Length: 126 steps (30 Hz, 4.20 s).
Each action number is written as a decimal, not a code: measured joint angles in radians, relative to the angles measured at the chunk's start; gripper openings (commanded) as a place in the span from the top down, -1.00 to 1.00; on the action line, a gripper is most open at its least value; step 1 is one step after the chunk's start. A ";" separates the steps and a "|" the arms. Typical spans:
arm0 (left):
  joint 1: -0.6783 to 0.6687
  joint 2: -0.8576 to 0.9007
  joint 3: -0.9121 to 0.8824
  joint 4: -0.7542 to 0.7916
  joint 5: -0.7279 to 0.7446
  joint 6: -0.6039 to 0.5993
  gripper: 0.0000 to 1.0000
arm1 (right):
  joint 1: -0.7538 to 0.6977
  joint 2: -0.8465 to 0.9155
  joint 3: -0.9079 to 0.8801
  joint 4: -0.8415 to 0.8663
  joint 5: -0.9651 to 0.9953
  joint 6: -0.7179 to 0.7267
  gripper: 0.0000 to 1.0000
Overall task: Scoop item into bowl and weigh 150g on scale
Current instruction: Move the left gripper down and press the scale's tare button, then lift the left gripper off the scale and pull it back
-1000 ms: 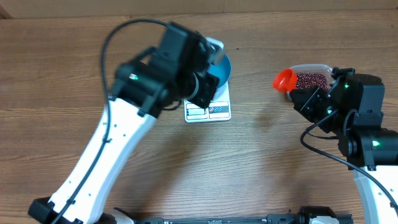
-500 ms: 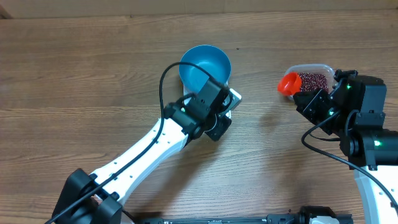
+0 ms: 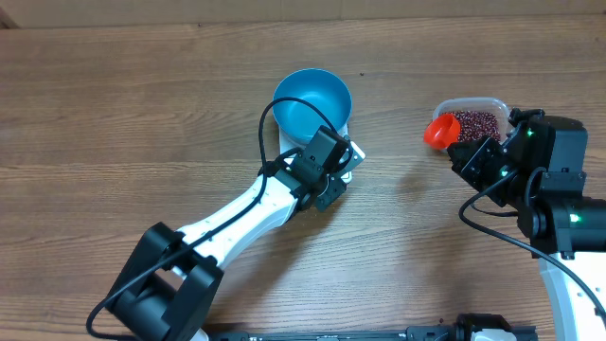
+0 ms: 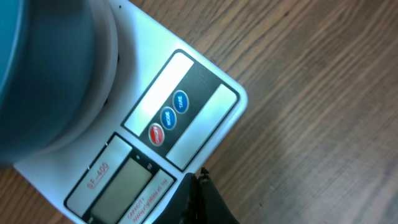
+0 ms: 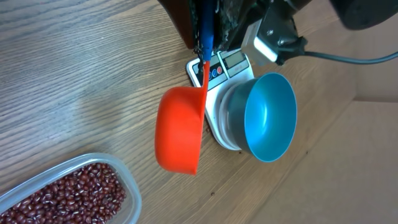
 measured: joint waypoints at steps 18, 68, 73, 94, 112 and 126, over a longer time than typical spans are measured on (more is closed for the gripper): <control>0.001 0.059 -0.002 0.089 -0.008 -0.005 0.91 | 0.000 0.000 0.000 -0.034 0.026 0.000 0.93; 0.049 0.122 -0.002 0.191 -0.050 -0.054 0.91 | 0.000 0.000 0.000 -0.043 0.046 0.000 0.93; 0.049 0.122 -0.002 0.191 -0.050 -0.054 0.92 | 0.000 0.000 0.000 -0.042 0.046 0.000 0.93; 0.049 0.147 -0.002 0.196 -0.018 -0.056 0.91 | 0.000 0.000 0.000 -0.044 0.046 0.000 0.93; 0.049 0.147 -0.002 0.182 -0.051 -0.056 0.92 | 0.000 0.000 0.000 -0.045 0.045 0.000 0.93; 0.049 0.163 0.013 0.181 -0.051 -0.056 0.92 | 0.000 0.000 0.000 -0.061 0.046 0.000 0.93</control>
